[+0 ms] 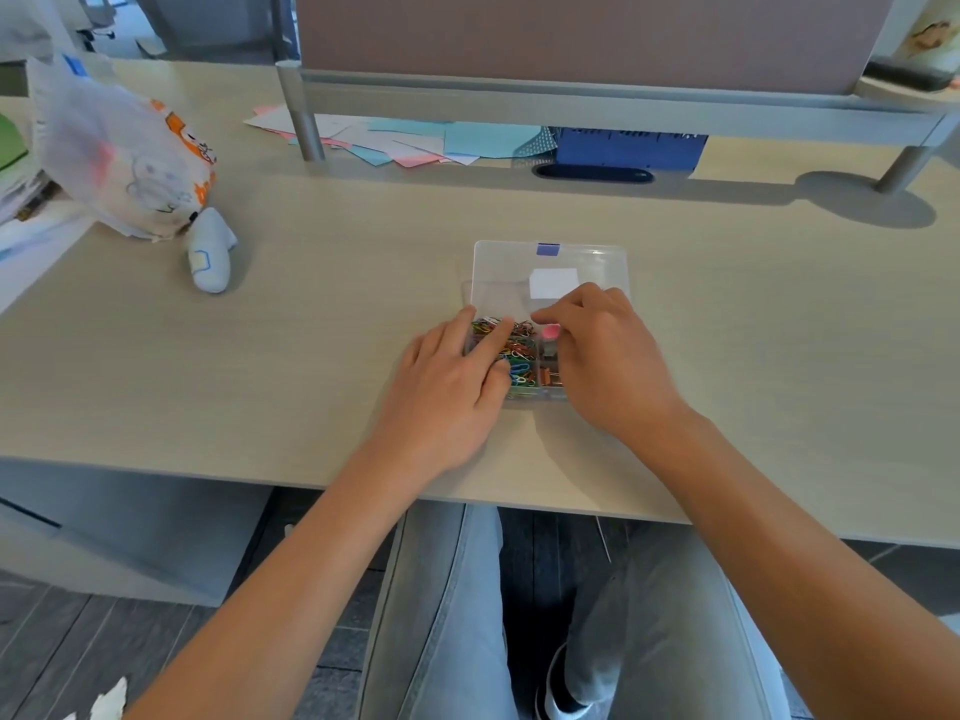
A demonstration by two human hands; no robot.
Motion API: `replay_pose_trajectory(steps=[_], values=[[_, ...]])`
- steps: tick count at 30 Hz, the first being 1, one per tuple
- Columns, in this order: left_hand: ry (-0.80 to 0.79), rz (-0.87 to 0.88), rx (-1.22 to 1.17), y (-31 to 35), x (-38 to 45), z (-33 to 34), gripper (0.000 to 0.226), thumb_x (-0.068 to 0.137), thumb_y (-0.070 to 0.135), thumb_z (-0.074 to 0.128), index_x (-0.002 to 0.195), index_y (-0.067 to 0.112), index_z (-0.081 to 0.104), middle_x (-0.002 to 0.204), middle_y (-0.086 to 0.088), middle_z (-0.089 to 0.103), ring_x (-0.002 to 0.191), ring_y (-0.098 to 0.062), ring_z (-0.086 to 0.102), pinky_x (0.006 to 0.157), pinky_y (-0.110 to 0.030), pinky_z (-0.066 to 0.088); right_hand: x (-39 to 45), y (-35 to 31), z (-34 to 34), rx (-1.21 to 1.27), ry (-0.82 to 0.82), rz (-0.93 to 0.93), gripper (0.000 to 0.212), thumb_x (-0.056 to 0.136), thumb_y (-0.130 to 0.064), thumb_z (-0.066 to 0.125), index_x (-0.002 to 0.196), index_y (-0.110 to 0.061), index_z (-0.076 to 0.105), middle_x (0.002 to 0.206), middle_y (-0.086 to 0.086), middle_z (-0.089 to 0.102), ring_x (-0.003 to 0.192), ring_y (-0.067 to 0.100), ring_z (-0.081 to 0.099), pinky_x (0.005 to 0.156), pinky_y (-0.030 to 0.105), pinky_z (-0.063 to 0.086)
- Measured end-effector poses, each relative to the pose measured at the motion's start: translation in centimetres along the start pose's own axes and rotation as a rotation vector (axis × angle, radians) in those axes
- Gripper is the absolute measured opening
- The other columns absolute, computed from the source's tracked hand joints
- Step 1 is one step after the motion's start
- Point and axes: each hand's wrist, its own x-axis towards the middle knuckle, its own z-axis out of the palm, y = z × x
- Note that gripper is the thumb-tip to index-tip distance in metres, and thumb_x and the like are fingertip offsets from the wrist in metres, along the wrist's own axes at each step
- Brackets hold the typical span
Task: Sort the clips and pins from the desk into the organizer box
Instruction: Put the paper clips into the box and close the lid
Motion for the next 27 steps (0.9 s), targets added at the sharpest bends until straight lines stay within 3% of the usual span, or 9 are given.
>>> replay_pose_trajectory(steps=[10, 15, 24, 27], values=[[0.049, -0.019, 0.110, 0.42, -0.18, -0.07, 0.057, 0.103, 0.050, 0.020, 0.150, 0.025, 0.040, 0.146, -0.010, 0.044, 0.132, -0.030, 0.042, 0.106, -0.042, 0.035, 0.00, -0.15, 0.23, -0.039, -0.054, -0.062, 0.039, 0.092, -0.009, 0.053, 0.124, -0.021, 0.072, 0.105, 0.008, 0.062, 0.095, 0.033, 0.053, 0.081, 0.048, 0.049], [0.043, -0.016, 0.081, 0.49, -0.30, -0.13, 0.057, 0.103, 0.052, 0.020, 0.155, 0.029, 0.029, 0.152, -0.010, 0.037, 0.135, -0.030, 0.040, 0.109, -0.043, 0.034, 0.13, -0.04, 0.12, -0.019, -0.059, -0.043, 0.043, 0.091, -0.005, 0.051, 0.128, -0.017, 0.069, 0.107, 0.008, 0.062, 0.099, 0.033, 0.053, 0.083, 0.048, 0.050], [0.024, -0.001, 0.115, 0.38, -0.51, -0.16, 0.057, 0.103, 0.052, 0.020, 0.153, 0.028, 0.034, 0.151, -0.011, 0.038, 0.136, -0.031, 0.038, 0.110, -0.043, 0.031, 0.76, -0.19, -0.43, -0.079, -0.150, -0.085, 0.044, 0.092, -0.011, 0.056, 0.130, -0.027, 0.068, 0.114, 0.008, 0.059, 0.102, 0.032, 0.050, 0.088, 0.044, 0.047], [0.023, -0.008, 0.099, 0.40, -0.54, 0.01, 0.059, 0.103, 0.052, 0.019, 0.154, 0.025, 0.031, 0.152, -0.011, 0.038, 0.137, -0.030, 0.037, 0.111, -0.043, 0.031, 0.54, -0.23, -0.49, -0.080, -0.150, -0.081, 0.045, 0.089, -0.011, 0.052, 0.129, -0.023, 0.068, 0.113, 0.009, 0.059, 0.100, 0.033, 0.051, 0.087, 0.047, 0.048]])
